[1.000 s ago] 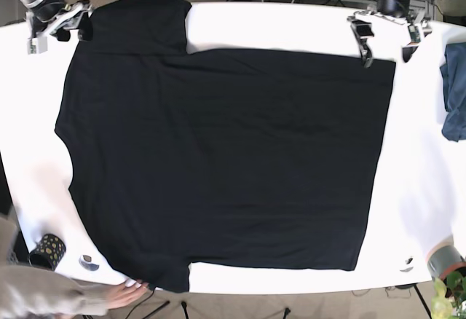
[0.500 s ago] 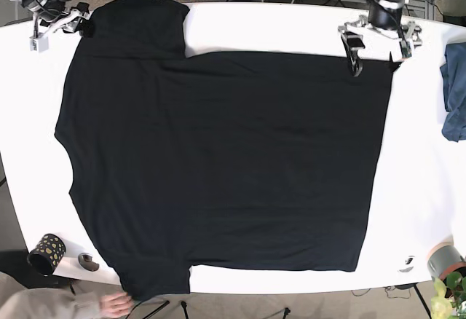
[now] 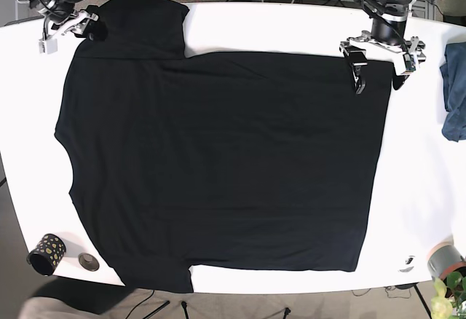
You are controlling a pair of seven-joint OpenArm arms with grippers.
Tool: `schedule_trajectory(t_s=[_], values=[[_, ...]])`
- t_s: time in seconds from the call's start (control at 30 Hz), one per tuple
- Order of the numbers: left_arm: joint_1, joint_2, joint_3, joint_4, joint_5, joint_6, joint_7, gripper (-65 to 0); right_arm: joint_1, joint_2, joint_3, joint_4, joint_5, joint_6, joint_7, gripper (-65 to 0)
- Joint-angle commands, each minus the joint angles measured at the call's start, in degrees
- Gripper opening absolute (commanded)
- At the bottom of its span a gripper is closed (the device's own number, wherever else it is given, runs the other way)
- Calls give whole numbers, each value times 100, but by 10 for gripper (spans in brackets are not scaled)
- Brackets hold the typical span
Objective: Fold the T-shirt properly
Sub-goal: 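Lower both grippers to the collar-side corners of the black T-shirt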
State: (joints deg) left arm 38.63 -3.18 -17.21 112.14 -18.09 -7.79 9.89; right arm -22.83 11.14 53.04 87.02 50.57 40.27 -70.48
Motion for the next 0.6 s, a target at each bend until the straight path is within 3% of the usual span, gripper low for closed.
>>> schedule_trajectory(t_s=[0.0,0.2,0.33,0.43,0.57], values=[[9,-20,-24,105,-33,-16,-106,-124,-51,51,-16,23,-208,-27,-192,-292],[-140,24,-279,35,-42,1,-79,-124,-86,-63,-350,32,-199,-27,-209,-293],[-342,147,-578,35,-95,1,527,-125,-95,-81,-420,32,-199,-27,-209,-300],[-588,349,-1088,17,-411,-8,1134,-125,-148,-133,-473,32,-199,-27,-209,-384],[-905,393,-1536,-106,-903,-16,1899,-125,-165,-133,-482,32,-199,-27,-209,-558]])
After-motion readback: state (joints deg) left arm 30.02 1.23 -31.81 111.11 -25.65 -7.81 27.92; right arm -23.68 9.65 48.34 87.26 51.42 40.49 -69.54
